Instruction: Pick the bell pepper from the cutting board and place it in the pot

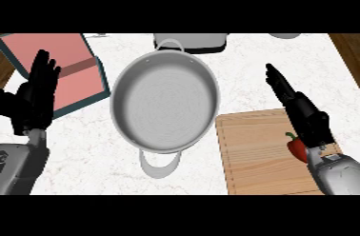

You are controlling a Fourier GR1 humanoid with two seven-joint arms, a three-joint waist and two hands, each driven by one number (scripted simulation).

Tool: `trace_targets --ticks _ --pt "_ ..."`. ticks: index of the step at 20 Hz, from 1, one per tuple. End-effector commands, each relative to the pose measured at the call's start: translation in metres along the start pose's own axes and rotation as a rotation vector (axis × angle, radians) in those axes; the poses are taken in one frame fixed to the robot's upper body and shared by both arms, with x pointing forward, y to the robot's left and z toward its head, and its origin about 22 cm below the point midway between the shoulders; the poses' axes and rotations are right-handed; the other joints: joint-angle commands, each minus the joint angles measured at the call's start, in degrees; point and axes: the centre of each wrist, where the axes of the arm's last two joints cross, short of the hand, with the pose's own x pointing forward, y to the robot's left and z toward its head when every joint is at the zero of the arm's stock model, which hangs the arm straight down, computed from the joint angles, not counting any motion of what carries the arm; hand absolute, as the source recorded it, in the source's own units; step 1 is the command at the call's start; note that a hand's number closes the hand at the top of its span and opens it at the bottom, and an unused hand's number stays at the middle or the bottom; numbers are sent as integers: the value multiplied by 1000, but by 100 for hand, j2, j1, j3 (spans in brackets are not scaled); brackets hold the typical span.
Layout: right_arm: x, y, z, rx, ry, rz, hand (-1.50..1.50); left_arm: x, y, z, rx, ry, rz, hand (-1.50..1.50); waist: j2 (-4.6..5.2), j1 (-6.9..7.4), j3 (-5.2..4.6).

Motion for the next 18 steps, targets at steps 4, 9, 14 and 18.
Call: trace_targets --ticks 4,9,14,18 --pt "-36 -83 16 -69 -70 112 -150 -30 -46 45 -309 179 87 0 -25 -65 25" --pt "-89 -140 57 -256 365 583 -150 -35 -72 66 -509 275 144 0 70 3 8" --pt "-116 -123 51 -129 301 713 -150 -47 -73 92 -563 316 163 0 -36 107 12" --pt "-70 -148 41 -50 319 821 -150 -33 -56 76 -548 319 155 0 -66 -18 1"
